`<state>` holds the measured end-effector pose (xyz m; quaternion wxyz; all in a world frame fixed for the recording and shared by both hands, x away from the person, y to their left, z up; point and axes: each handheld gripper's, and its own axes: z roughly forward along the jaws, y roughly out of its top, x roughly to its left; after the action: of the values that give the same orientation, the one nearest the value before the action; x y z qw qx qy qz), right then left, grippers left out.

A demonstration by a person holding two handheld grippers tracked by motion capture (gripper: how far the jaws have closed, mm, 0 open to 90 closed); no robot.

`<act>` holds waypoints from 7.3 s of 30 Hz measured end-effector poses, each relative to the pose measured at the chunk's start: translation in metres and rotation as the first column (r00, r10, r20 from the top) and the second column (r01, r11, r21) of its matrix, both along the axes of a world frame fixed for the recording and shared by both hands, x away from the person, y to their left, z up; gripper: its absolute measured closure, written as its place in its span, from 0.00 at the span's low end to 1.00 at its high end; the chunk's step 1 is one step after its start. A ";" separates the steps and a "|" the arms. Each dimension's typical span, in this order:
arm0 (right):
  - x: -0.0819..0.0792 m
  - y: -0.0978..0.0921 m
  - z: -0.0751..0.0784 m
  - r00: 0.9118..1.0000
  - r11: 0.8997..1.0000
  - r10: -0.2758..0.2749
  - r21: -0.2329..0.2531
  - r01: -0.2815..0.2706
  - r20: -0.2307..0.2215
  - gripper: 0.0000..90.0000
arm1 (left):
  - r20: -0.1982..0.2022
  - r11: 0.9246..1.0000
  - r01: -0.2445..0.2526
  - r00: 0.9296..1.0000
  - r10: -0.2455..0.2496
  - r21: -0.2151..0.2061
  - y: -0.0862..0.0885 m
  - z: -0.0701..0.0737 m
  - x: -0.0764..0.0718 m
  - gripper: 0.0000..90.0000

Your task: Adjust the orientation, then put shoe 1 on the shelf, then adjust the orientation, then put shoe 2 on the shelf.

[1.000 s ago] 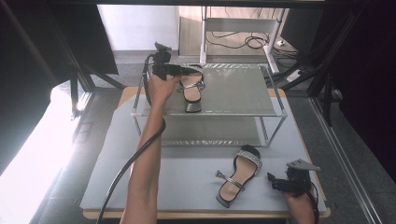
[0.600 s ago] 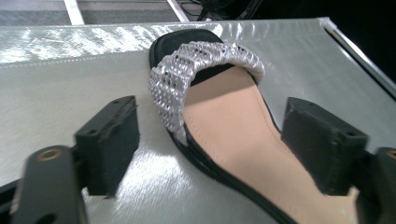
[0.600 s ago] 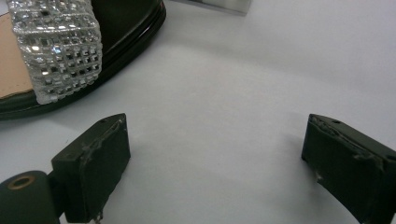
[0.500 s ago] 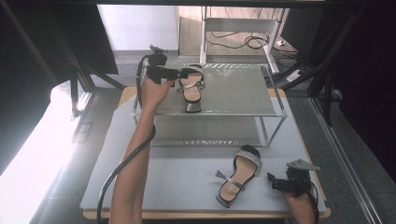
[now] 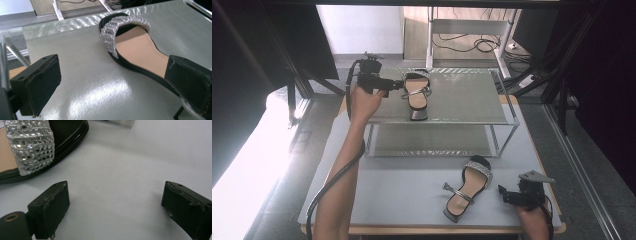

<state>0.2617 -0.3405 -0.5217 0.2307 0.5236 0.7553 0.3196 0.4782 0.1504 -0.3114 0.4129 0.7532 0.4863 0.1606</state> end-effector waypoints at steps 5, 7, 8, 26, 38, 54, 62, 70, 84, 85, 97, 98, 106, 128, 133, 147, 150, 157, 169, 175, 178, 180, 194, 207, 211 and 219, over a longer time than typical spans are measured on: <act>0.000 0.000 0.000 1.000 1.000 0.000 0.000 0.000 0.000 0.08 | 0.005 1.000 0.007 1.000 -0.007 0.030 0.004 0.000 -0.009 0.00; 0.000 0.000 0.000 1.000 1.000 0.000 0.000 0.000 0.000 0.08 | 0.005 0.999 0.012 1.000 -0.013 0.035 0.006 -0.001 -0.013 0.00; 0.000 0.000 0.000 1.000 1.000 0.000 0.000 0.000 0.000 0.08 | 0.016 0.999 0.013 1.000 -0.013 0.035 0.007 -0.002 -0.017 0.00; 0.000 0.000 0.000 1.000 1.000 0.000 -0.002 0.000 0.000 0.08 | 0.063 0.993 0.076 0.995 -0.081 0.085 0.009 -0.012 -0.059 0.00; 0.000 0.000 0.000 1.000 1.000 0.000 -0.002 0.000 0.001 0.08 | 0.112 0.988 0.150 0.982 -0.154 0.047 0.002 -0.025 -0.102 0.00; 0.000 0.000 0.000 1.000 1.000 0.001 -0.004 -0.001 0.000 0.08 | 0.151 0.974 0.224 0.963 -0.225 0.028 -0.002 -0.046 -0.149 0.00; 0.000 0.000 0.000 1.000 1.000 0.002 -0.004 -0.002 -0.004 0.08 | 0.123 0.971 0.238 0.963 -0.239 0.029 -0.006 -0.071 -0.164 0.00; 0.000 0.000 0.001 1.000 1.000 -0.002 -0.002 0.002 -0.003 0.09 | 0.091 0.973 0.228 0.969 -0.229 0.017 -0.001 -0.102 -0.176 0.00; 0.001 0.000 0.001 1.000 1.000 0.017 0.012 -0.017 -0.020 0.04 | 0.053 0.977 0.204 0.977 -0.207 0.055 -0.004 -0.149 -0.192 0.00; 0.001 0.000 0.001 1.000 1.000 0.017 0.012 -0.017 -0.020 0.04 | 0.053 0.977 0.204 0.977 -0.207 0.055 -0.004 -0.149 -0.192 0.00; 0.001 0.001 0.001 1.000 1.000 0.022 0.003 -0.022 -0.020 0.00 | -0.003 0.983 0.165 0.986 -0.165 0.080 0.003 -0.183 -0.206 0.00; 0.001 0.001 0.001 1.000 1.000 0.023 0.005 -0.023 -0.020 0.00 | -0.009 0.983 0.163 0.987 -0.163 0.089 0.003 -0.186 -0.207 0.00; 0.003 0.002 0.004 0.999 0.999 0.041 -0.010 -0.041 0.012 0.00 | -0.044 0.981 0.156 0.988 -0.151 0.119 0.002 -0.200 -0.208 0.00; 0.042 0.018 0.015 1.000 0.999 -0.005 -0.043 0.004 -0.018 0.00 | -0.100 0.967 0.162 0.984 -0.144 0.197 -0.005 -0.214 -0.206 0.00; 0.050 0.021 0.009 0.999 0.997 -0.020 -0.079 0.016 -0.044 0.00 | -0.100 0.967 0.161 0.985 -0.144 0.196 -0.005 -0.214 -0.206 0.00; 0.061 0.039 0.011 0.999 0.996 0.016 -0.085 -0.018 -0.030 0.06 | -0.098 0.967 0.163 0.984 -0.145 0.198 -0.005 -0.214 -0.206 0.00; 0.062 0.042 0.011 0.999 0.996 0.019 -0.082 -0.021 -0.028 0.06 | -0.098 0.967 0.161 0.985 -0.144 0.197 -0.005 -0.214 -0.206 0.00; 0.067 0.052 0.010 0.999 0.998 0.033 -0.053 -0.035 -0.022 0.08 | -0.099 0.967 0.160 0.985 -0.143 0.197 -0.005 -0.214 -0.207 0.00; 0.080 0.096 0.010 0.996 0.995 0.087 -0.056 -0.087 -0.002 0.12 | -0.099 0.968 0.160 0.985 -0.143 0.196 -0.005 -0.214 -0.207 0.00; 0.082 0.126 0.009 0.992 0.991 0.124 -0.051 -0.124 0.006 0.14 | -0.098 0.968 0.159 0.985 -0.142 0.196 -0.005 -0.214 -0.207 0.00; 0.083 0.140 0.007 0.990 0.989 0.139 -0.046 -0.138 0.006 0.15 | -0.098 0.968 0.160 0.985 -0.143 0.196 -0.005 -0.214 -0.207 0.00; 0.083 0.150 0.006 0.988 0.986 0.157 -0.049 -0.156 0.012 0.16 | -0.099 0.968 0.160 0.985 -0.143 0.196 -0.005 -0.214 -0.207 0.00; 0.064 0.128 0.021 0.970 0.967 0.242 0.076 -0.241 -0.002 0.14 | -0.098 0.967 0.161 0.985 -0.144 0.196 -0.005 -0.214 -0.207 0.00; 0.043 0.153 0.016 0.937 0.923 0.345 0.205 -0.326 -0.061 0.30 | -0.098 0.967 0.160 0.985 -0.143 0.196 -0.005 -0.214 -0.207 0.00; 0.050 0.163 0.013 0.942 0.925 0.327 0.228 -0.303 -0.074 0.45 | -0.098 0.967 0.160 0.985 -0.143 0.196 -0.005 -0.214 -0.207 0.00; 0.059 0.170 0.010 0.949 0.920 0.306 0.279 -0.274 -0.078 0.71 | -0.098 0.967 0.160 0.985 -0.143 0.196 -0.005 -0.214 -0.207 0.00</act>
<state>0.3204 -0.1710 -0.5119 0.0628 0.4501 0.7876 0.4161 0.2716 0.1454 -0.5253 0.3243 0.8324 0.4250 0.1459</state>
